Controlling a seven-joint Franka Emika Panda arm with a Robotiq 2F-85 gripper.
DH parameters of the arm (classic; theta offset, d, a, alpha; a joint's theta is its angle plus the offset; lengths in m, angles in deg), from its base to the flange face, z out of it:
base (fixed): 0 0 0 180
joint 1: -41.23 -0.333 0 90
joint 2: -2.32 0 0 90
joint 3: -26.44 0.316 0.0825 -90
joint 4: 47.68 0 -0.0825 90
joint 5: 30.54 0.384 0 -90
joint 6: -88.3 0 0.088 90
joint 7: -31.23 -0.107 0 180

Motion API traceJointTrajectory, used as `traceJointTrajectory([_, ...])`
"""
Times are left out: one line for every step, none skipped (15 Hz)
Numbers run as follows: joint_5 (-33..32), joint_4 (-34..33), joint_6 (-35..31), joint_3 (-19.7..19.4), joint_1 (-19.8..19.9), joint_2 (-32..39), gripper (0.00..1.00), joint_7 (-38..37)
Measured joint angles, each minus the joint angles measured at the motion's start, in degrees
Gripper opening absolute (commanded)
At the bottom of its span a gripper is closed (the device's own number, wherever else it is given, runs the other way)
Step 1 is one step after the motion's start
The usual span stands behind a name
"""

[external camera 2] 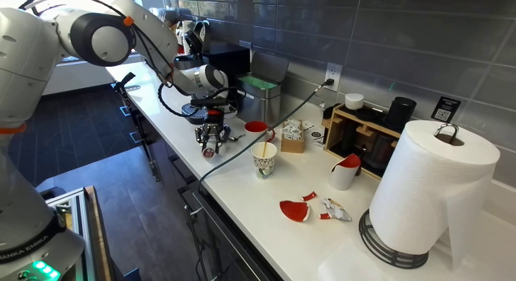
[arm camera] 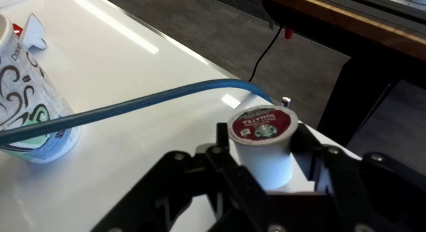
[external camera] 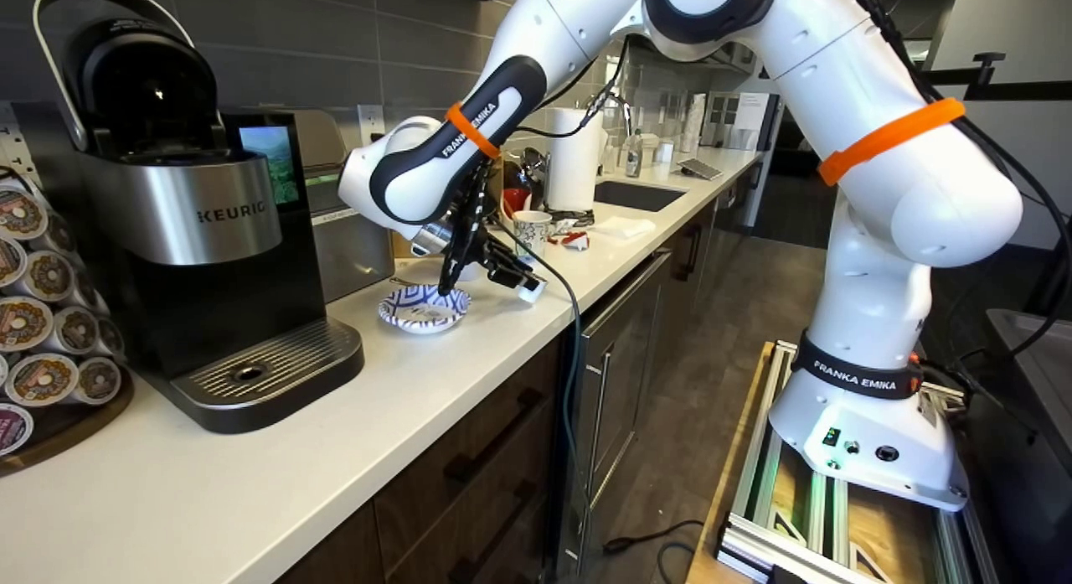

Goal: Remove the coffee pod from the bowl and put it on the counter.

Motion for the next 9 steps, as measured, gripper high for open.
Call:
traceJointTrajectory([0.0, -0.42, 0.0, -0.01, -0.03, 0.29, 0.87, -0.12])
traceJointTrajectory([0.0, -0.85, 0.01, -0.01, -0.06, 0.47, 0.96, -0.29])
traceJointTrajectory([0.0, -1.24, 0.02, -0.01, -0.09, 0.55, 1.0, -0.54])
traceJointTrajectory([0.0, -1.6, 0.02, -0.01, -0.13, 0.55, 1.0, -0.77])
traceJointTrajectory([0.0, -1.97, 0.02, -0.01, -0.19, 0.54, 1.0, -0.91])
traceJointTrajectory([0.0, -2.36, 0.02, 0.0, -0.24, 0.52, 1.0, -0.97])
traceJointTrajectory([0.02, -2.73, 0.02, 0.04, -0.27, 0.44, 1.0, -0.99])
traceJointTrajectory([0.07, -3.02, 0.02, 0.13, -0.27, 0.28, 1.0, -1.0])
traceJointTrajectory([0.4, -3.14, 0.0, 0.22, -0.26, -0.11, 1.0, -1.0])
